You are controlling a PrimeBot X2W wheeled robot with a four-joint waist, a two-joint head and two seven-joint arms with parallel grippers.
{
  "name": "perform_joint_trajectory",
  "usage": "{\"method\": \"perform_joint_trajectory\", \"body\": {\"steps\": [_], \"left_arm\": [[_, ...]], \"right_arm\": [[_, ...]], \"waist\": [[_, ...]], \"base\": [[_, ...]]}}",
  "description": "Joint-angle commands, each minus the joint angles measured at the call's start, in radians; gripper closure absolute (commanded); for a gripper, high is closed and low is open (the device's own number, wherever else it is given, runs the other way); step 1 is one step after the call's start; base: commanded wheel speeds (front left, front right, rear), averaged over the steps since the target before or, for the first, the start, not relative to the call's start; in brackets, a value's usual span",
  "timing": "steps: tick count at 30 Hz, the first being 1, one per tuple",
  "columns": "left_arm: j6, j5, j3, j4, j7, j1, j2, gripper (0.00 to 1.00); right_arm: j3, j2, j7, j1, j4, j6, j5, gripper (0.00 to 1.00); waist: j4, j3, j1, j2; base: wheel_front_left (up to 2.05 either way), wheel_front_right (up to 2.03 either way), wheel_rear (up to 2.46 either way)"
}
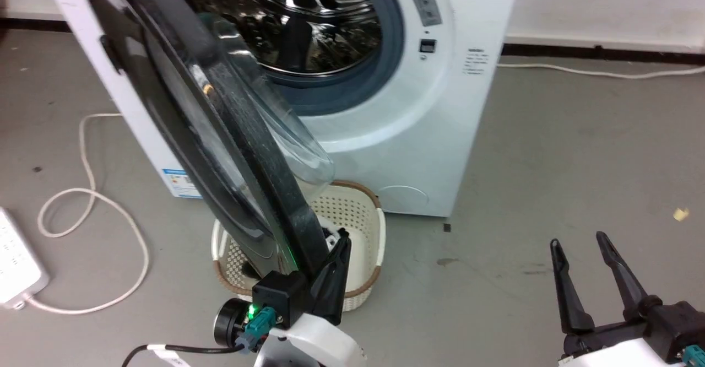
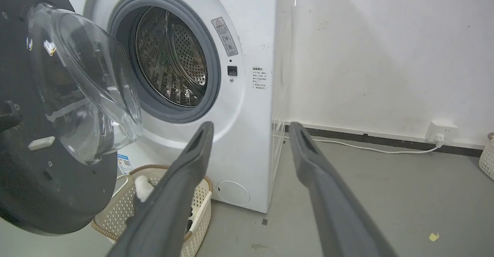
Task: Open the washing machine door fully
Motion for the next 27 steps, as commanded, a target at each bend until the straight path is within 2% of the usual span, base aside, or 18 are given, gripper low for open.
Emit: {"method": "perform_joint_trajectory", "body": {"steps": [1, 6, 14, 19, 23, 27], "left_arm": [[0.009, -0.004, 0.015, 0.01, -0.008, 0.005, 0.012, 1.0], [0.008, -0.023, 0.025, 0.023, -0.02, 0.033, 0.022, 1.0], [0.013, -0.068, 0.05, 0.007, 0.005, 0.083, 0.04, 1.0], [0.028, -0.092, 0.112, -0.009, 0.021, 0.075, 0.084, 1.0], [0.044, -0.125, 0.189, -0.013, 0.032, 0.063, 0.128, 1.0], [0.057, -0.162, 0.269, -0.013, 0.028, 0.039, 0.166, 1.0]], "right_arm": [[-0.001, 0.004, -0.004, 0.008, 0.004, 0.001, 0.001, 0.0], [-0.002, 0.004, -0.004, 0.022, 0.002, 0.001, -0.006, 0.0], [0.012, 0.004, -0.004, 0.046, 0.01, 0.001, -0.011, 0.0], [0.034, 0.004, -0.004, 0.04, 0.017, 0.001, -0.041, 0.0], [0.048, -0.005, -0.004, 0.025, 0.016, 0.001, -0.053, 0.0], [0.062, -0.025, -0.004, 0.013, 0.013, 0.001, -0.058, 0.0]], "waist": [[0.02, -0.009, 0.0, 0.0], [0.096, -0.03, 0.0, 0.0], [0.264, -0.058, 0.0, 0.0], [0.35, -0.043, 0.0, 0.0], [0.38, -0.007, 0.0, 0.0], [0.381, 0.039, 0.0, 0.0]], "base": [[0.0, 0.0, 0.0], [0.0, 0.0, 0.0], [0.0, 0.0, 0.0], [0.0, 0.0, 0.0], [0.0, 0.0, 0.0], [0.0, 0.0, 0.0]]}}
